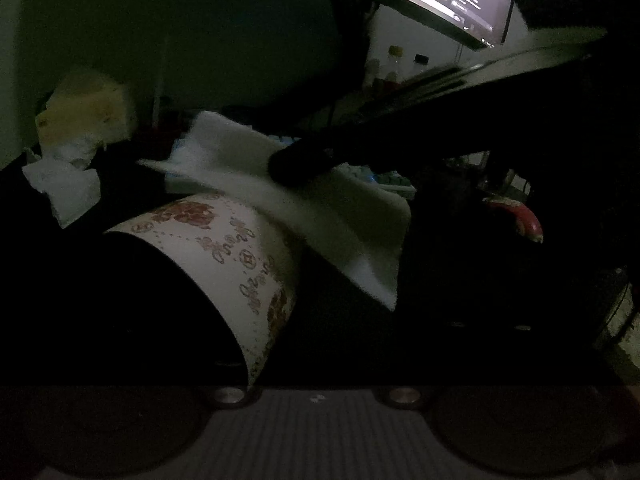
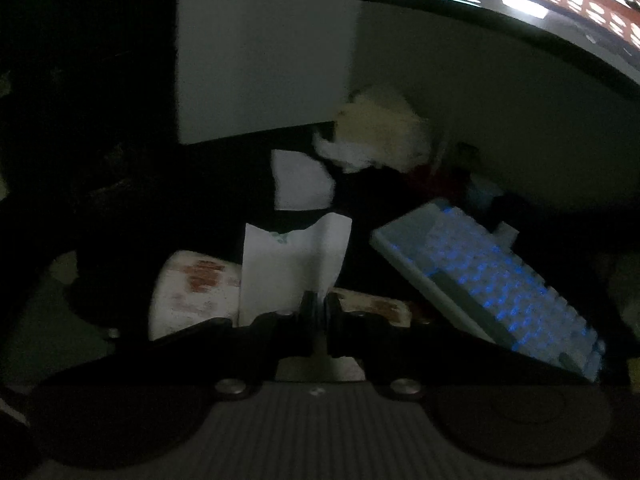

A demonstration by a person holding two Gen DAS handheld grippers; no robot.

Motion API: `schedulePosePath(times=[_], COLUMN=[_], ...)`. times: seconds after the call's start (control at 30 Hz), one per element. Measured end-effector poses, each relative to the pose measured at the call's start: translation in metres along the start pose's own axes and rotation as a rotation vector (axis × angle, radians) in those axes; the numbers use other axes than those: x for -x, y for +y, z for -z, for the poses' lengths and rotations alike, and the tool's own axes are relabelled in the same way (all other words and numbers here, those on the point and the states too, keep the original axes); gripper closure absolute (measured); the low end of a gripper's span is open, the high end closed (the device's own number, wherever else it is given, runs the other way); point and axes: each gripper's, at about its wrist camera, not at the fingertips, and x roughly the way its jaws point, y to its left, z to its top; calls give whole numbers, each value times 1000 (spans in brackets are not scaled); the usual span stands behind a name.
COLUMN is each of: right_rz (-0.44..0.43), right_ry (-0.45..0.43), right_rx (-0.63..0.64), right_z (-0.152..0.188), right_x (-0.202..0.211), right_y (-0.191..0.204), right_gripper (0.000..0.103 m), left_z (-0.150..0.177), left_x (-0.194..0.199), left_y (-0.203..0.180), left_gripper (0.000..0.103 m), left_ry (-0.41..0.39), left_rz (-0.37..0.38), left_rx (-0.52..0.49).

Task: Clean container
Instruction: 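Rub the paper towel along the thermos body with the right gripper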

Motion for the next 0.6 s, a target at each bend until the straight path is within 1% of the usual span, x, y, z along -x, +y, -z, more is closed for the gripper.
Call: schedulePosePath(times=[0.1, 0.17, 0.23, 0.27, 0.33, 0.43, 0.47, 0.6], right_rz=[-50, -50, -57, -51, -6, 17, 13, -66], right_ry=[8, 7, 17, 25, 38, 51, 46, -5], right_rx=[11, 23, 3, -9, -21, -53, -52, -16], right_z=[-3, -2, -3, -3, -2, -2, -2, 1], right_x=[2, 2, 1, 0, -3, -8, -8, -3], right_y=[9, 12, 5, 1, -7, -17, -17, 0], right_gripper=[97, 97, 97, 97, 97, 97, 97, 97], left_z=[1, 1, 0, -1, -2, -4, -4, -2], left_x=[3, 3, 3, 3, 3, 3, 3, 2], left_y=[2, 1, 1, 0, -2, -6, -7, -10], left_gripper=[13, 13, 13, 13, 13, 13, 13, 13], left_ry=[0, 0, 0, 1, 1, 0, 0, 0], left_rz=[5, 9, 12, 13, 14, 10, 9, 4], left_rx=[2, 3, 7, 9, 11, 9, 9, 6])
